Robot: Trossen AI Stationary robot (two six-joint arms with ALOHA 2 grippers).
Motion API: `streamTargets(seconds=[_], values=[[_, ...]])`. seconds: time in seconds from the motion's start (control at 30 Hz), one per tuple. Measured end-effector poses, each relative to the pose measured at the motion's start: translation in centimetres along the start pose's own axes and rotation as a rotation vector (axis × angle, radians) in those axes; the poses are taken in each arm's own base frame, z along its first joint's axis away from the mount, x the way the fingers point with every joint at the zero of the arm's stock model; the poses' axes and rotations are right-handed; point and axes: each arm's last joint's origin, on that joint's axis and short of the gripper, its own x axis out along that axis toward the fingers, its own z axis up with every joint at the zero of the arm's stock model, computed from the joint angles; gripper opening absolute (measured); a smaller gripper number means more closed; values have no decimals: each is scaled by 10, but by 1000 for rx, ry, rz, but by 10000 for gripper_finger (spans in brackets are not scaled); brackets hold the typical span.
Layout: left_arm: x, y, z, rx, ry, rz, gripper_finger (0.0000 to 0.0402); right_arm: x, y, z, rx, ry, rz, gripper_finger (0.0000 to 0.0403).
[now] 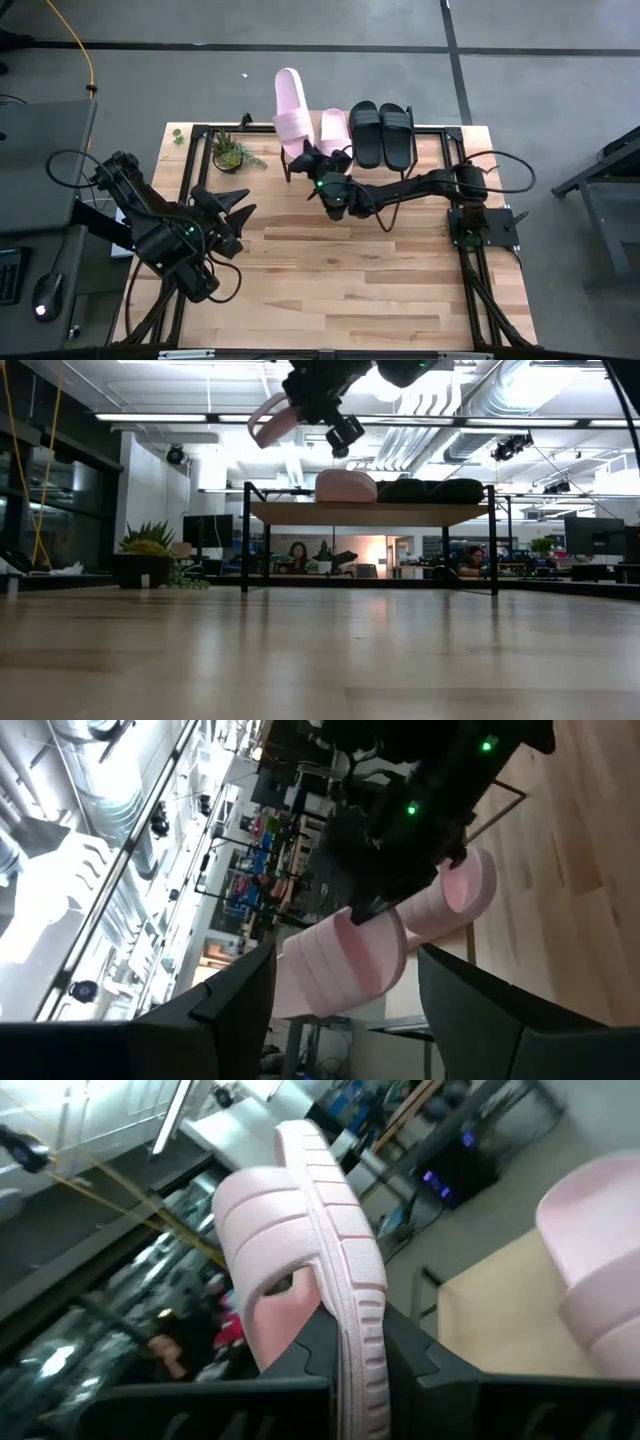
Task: Pick and place slides into the shelf
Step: Put the pink slipper on the shelf
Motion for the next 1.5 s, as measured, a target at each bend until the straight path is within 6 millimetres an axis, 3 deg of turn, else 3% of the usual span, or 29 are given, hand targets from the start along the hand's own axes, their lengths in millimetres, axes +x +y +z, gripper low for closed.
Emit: streamTargets(seconds=[0.33,0.87,1.5], values=[[-1,9,-7,-28,-1,-10,225,-6,13,-19,-79,-61,-80,10],[-1,11,-8,-39,4,-30,225,-2,-10,-35,-46,-25,-149,10],[-1,11,-9,-37,5,-34,225,8,-18,-34,-41,-26,-174,10]])
